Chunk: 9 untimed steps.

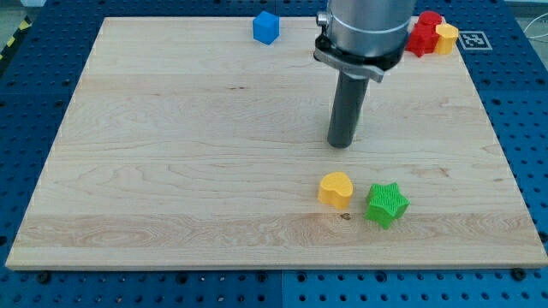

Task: Slide the green circle closer to the red star

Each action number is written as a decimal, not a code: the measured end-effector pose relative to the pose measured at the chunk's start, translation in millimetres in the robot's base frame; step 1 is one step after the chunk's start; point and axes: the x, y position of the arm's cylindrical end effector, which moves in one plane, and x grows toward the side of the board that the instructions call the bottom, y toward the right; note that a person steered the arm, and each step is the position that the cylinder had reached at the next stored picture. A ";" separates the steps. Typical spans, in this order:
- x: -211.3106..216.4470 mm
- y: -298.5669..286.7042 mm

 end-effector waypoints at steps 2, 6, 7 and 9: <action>-47.2 -4.8; -67.5 28.1; -69.7 45.6; -83.0 82.7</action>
